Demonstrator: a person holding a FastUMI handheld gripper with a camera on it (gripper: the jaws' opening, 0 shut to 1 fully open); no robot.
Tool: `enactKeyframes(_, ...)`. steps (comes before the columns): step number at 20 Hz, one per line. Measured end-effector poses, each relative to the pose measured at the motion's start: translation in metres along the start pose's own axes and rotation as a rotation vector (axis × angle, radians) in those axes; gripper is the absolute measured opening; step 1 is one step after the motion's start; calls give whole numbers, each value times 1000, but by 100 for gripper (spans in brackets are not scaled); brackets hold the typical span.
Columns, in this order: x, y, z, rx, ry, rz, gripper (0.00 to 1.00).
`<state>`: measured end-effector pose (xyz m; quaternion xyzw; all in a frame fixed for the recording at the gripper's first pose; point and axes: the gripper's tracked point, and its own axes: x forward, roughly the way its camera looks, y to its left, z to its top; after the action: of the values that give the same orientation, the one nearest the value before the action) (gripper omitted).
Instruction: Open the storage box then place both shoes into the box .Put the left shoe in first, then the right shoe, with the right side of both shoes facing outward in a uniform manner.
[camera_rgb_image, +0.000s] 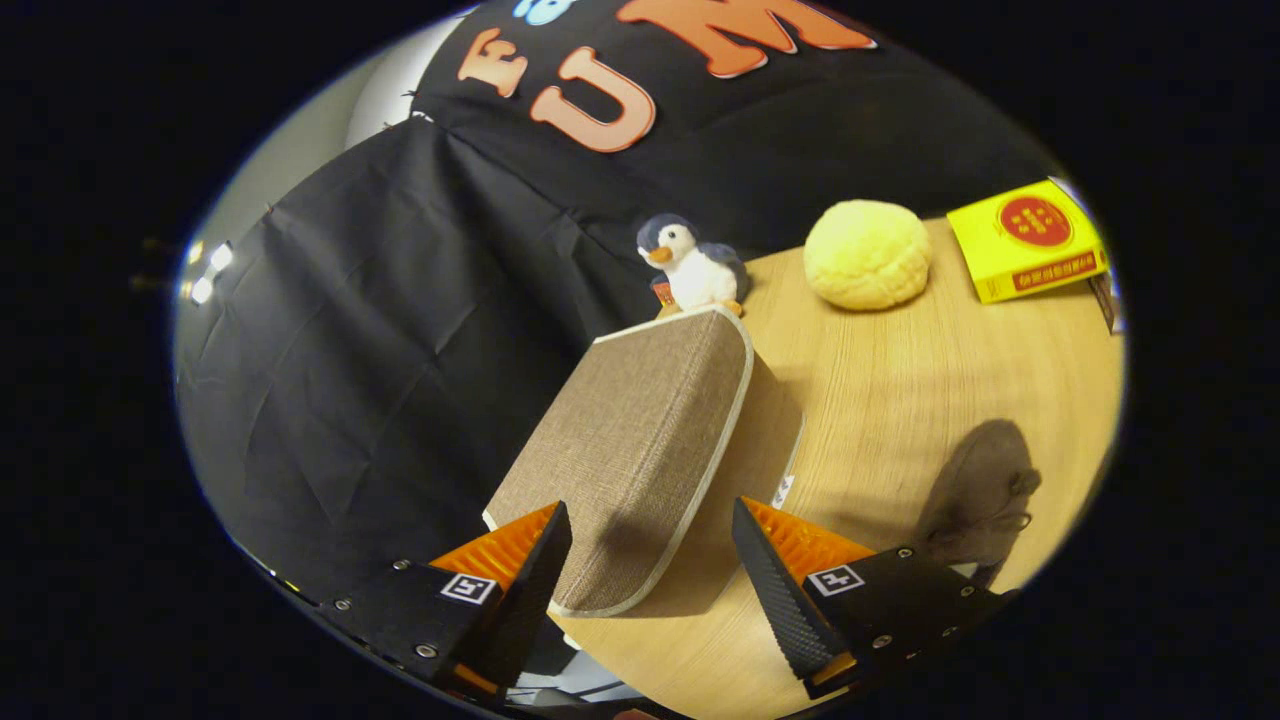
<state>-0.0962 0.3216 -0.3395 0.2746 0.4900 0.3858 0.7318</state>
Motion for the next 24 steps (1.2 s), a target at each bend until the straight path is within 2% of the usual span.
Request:
enactKeyframes(7, 20, 12, -22, 343, 54, 284, 96)
enactKeyframes(9, 23, 15, -23, 399, 46, 337, 94)
enactKeyframes(12, 24, 14, -22, 461, 35, 368, 90)
enactKeyframes(14, 18, 19, -11, 477, -17, 415, 87)
enactKeyframes(15, 13, 22, -4, 481, -41, 439, 81)
enactKeyframes(19, 9, 22, -6, 487, -28, 444, 69)
enactKeyframes(21, -2, 31, 2, 492, -69, 491, 59)
enactKeyframes(23, -19, 50, 23, 498, -136, 577, 50)
enactKeyframes(24, -18, 52, 30, 486, -155, 573, 46)
